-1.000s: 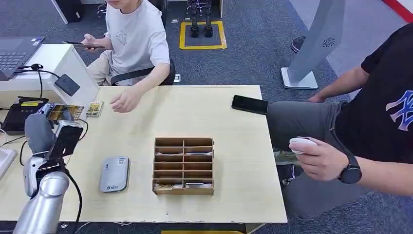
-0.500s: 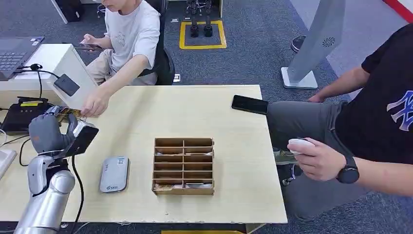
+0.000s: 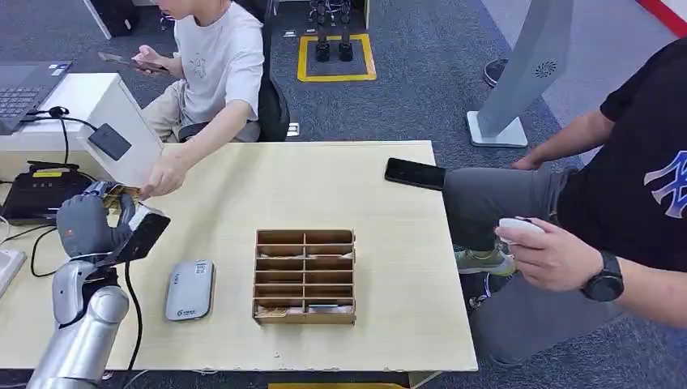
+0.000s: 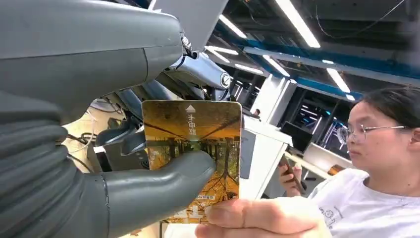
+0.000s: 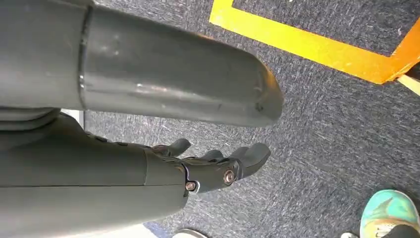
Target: Pass the card to the sensor for recognition and then transmit it.
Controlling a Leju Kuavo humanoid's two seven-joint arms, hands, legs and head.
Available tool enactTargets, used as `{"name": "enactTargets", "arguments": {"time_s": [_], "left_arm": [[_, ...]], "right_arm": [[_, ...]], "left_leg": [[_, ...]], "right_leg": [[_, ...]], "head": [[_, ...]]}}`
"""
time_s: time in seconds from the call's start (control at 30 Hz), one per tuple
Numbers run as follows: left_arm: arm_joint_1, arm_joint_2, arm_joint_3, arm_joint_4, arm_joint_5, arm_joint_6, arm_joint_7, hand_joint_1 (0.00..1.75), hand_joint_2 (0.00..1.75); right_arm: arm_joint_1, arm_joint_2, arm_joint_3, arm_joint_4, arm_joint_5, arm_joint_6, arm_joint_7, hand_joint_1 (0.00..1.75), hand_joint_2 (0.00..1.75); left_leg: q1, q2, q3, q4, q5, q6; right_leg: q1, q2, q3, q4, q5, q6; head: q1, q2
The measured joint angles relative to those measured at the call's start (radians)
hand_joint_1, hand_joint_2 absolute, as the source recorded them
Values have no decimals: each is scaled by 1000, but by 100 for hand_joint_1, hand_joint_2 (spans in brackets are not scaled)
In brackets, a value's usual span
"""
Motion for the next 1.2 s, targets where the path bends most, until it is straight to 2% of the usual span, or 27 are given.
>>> {"name": "enactTargets", "arguments": {"time_s": [0.13,0.17,0.33,0.43,0.5,0.63,1.1,1.13,1.2], "left_arm": [[0,-4,-4,10,0,-6,0,175,175],[0,-6,-6,12,0,-7,0,0,175],[0,-7,-14,17,59,-46,-34,0,175],[0,-5,-20,8,98,-141,-19,0,175],[0,-2,-32,-10,112,-181,-5,0,175],[0,3,-41,-34,120,-204,3,0,175],[-2,29,-58,-63,118,-220,22,0,175],[-2,29,-58,-64,140,-237,13,0,175],[5,36,-63,-80,219,-314,-39,0,175]], "right_arm": [[0,0,0,-1,-13,0,-1,0,0],[-1,0,0,-2,-12,0,-2,0,0],[-1,-1,0,-3,-12,1,-2,0,0],[0,-2,0,-2,-23,1,-2,0,0],[0,-2,0,-2,-31,1,-2,0,0],[1,-3,0,-2,-31,1,-2,0,0],[1,-3,0,-2,-35,2,-10,0,0],[1,-3,0,-2,-37,2,-11,0,0],[1,-3,1,-2,-52,3,-16,0,0]], "left_leg": [[0,0,0,0,0,0],[0,0,0,0,0,0],[0,-1,0,0,0,0],[0,-1,0,0,0,0],[0,-1,0,0,0,0],[0,0,0,0,0,0],[0,0,0,0,0,0],[0,0,0,0,0,0],[0,-1,0,0,0,0]], "right_leg": [[0,0,0,0,0,0],[0,0,0,0,0,0],[0,0,0,0,0,0],[0,0,0,0,0,0],[0,0,0,0,0,0],[0,0,0,0,0,0],[0,0,0,0,0,0],[0,0,0,0,0,0],[0,0,0,0,0,0]], "head": [[0,0],[0,0],[0,0],[0,0],[0,0],[0,0],[0,0],[0,0],[0,0]]}}
